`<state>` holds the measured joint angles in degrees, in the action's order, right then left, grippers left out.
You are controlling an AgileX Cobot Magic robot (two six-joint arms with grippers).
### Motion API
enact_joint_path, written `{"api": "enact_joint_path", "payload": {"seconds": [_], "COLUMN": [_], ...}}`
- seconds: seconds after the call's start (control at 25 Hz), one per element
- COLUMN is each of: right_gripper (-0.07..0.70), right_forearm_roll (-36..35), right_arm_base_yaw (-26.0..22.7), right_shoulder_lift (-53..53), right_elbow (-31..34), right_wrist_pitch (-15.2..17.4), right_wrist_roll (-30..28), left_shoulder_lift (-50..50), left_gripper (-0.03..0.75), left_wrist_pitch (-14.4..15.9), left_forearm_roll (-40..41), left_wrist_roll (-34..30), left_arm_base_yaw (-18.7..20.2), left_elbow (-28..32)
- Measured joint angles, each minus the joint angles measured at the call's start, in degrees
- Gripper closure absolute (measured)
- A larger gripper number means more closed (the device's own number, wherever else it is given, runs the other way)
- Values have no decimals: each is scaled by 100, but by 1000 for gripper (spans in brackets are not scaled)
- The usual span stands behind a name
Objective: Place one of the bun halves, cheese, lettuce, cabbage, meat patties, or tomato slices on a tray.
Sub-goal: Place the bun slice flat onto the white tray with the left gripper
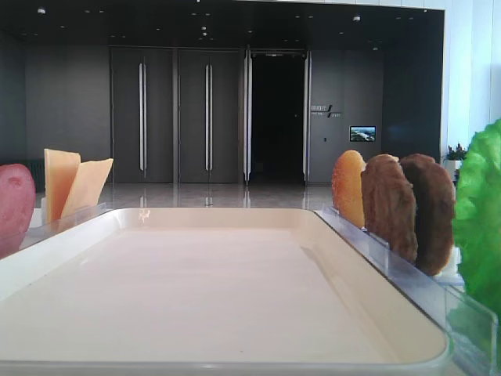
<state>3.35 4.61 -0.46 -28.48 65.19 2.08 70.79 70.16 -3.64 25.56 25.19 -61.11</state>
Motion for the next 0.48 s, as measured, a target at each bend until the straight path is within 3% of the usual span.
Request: {"api": "enact_joint_path", "payload": {"seconds": [0.36, 0.48], "right_gripper": [55, 55], "right_forearm_roll": [0, 0], "right_arm_base_yaw": [0, 0], "right_shoulder_lift": [0, 0], "right_elbow": [0, 0], "right_wrist_pitch": [0, 0], "right_wrist_roll": [0, 0], "left_shoulder_lift": [22, 139], "left_gripper": [587, 587], "left_wrist_pitch": [29, -303], "left_forearm_roll": [-24, -265], "left_wrist_roll": [-576, -768], "left_arm_base_yaw": [0, 0], "left_elbow": [0, 86]}}
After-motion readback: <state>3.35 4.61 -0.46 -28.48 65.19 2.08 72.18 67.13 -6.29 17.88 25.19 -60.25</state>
